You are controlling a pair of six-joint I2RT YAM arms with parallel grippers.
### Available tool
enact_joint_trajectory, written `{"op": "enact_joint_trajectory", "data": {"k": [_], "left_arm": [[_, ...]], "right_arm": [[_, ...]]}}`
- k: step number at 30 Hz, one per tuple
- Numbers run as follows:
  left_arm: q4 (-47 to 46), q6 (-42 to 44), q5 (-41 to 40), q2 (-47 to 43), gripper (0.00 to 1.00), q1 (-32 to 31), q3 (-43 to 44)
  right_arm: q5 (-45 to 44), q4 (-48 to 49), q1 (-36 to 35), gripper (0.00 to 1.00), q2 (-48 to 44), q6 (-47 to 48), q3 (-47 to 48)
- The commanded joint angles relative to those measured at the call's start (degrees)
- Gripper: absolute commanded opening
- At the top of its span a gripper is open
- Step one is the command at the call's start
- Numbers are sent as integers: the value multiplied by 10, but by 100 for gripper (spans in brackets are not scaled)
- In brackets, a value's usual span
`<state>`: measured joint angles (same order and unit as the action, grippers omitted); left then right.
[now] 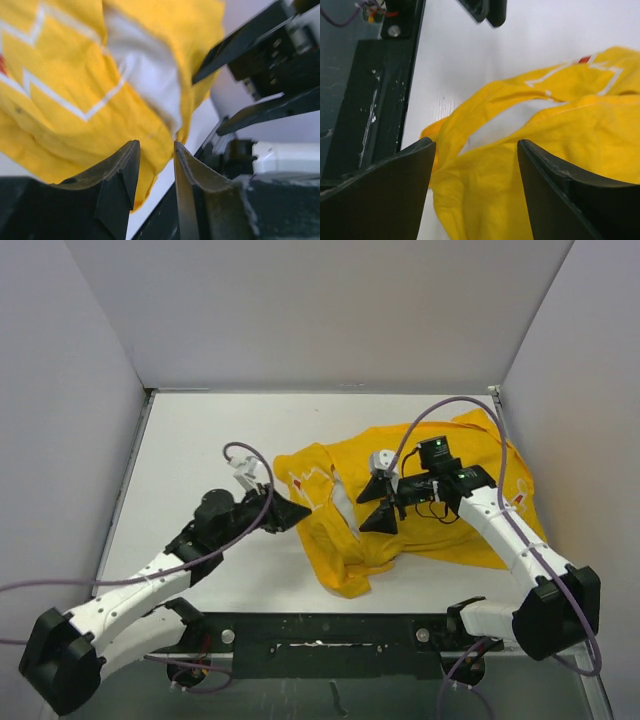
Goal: Put the pillow into the pillowcase
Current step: Smooth out the pillow at the center of the board.
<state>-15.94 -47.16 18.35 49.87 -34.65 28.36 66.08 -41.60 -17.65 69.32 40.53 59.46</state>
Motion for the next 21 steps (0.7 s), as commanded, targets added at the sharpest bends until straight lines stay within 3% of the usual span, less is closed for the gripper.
{"op": "enact_joint_trajectory", "data": {"k": [1,5,7,8,9,11,12,14,21], "left_arm": [[39,3,-90,121,36,-102,40],[27,21,-90,251,49,-133,113],[12,23,-84,298,50,-133,137],[7,24,-81,314,48,-132,148],[3,25,-76,325,41,-132,159],[1,29,-69,327,17,-132,179],[-1,33,-64,319,8,-133,182],[0,42,-55,288,1,-134,182],[26,94,-38,165,0,-151,171]], "right_arm": [[-151,76,-38,65,37,-47,-10],[-221,109,-48,62,46,-73,-20],[-224,116,-53,48,48,-78,-24],[-223,118,-55,36,50,-80,-26],[-224,120,-58,23,54,-84,-26],[-220,114,-58,3,59,-85,-21],[-214,109,-58,0,60,-86,-18],[-187,104,-54,0,54,-90,-13],[83,148,-8,0,21,-161,-12]]}}
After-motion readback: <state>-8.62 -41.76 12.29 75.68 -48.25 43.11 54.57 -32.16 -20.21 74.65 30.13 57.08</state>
